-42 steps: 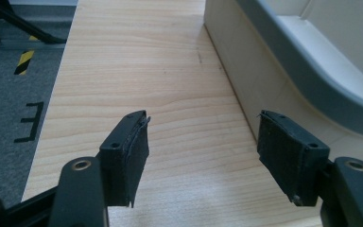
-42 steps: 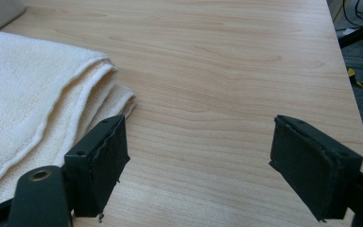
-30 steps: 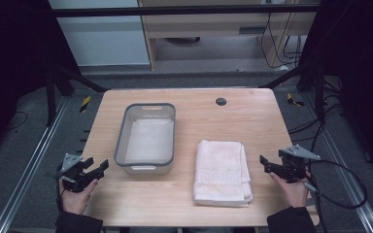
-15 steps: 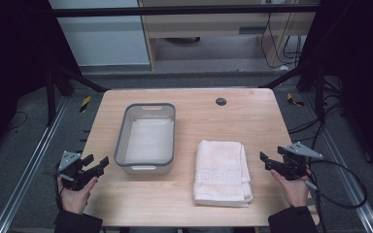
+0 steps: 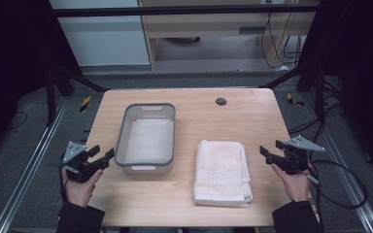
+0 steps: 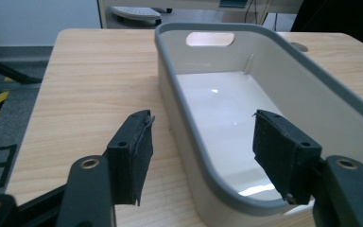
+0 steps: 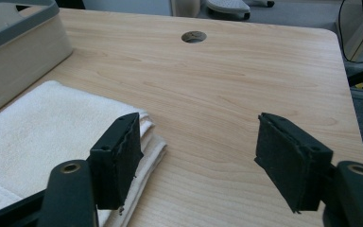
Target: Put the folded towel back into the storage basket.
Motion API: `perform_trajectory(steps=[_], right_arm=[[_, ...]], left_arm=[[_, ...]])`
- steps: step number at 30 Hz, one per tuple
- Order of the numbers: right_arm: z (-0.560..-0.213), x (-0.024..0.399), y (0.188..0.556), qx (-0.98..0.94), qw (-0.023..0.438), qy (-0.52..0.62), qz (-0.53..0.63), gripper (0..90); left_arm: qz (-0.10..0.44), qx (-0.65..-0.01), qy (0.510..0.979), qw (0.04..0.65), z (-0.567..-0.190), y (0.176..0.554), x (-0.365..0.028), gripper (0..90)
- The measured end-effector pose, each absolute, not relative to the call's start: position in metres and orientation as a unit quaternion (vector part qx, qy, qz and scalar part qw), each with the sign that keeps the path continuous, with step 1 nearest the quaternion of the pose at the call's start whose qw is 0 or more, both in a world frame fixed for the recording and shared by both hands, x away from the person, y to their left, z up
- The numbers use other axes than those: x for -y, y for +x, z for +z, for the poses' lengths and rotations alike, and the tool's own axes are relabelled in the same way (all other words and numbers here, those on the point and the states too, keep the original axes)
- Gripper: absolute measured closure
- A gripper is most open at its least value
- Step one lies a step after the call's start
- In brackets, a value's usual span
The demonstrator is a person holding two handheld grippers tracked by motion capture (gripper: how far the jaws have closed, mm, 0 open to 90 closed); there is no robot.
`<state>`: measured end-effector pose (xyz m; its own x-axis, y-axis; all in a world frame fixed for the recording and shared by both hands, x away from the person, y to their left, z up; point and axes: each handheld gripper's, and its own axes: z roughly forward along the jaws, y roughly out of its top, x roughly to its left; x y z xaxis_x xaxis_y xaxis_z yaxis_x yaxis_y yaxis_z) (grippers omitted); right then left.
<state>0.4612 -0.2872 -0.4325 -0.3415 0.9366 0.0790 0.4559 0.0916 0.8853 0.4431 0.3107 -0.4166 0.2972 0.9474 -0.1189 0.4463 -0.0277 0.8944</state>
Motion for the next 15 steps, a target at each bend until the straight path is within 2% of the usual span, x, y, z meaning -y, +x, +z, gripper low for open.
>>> perform_trajectory(steps=[15], right_arm=[[-0.415,0.282,0.468,-0.684,0.264,0.499,0.462,42.2]], left_arm=[[0.268,-0.488,0.681,0.475,-0.399,0.449,-0.272,41.8]])
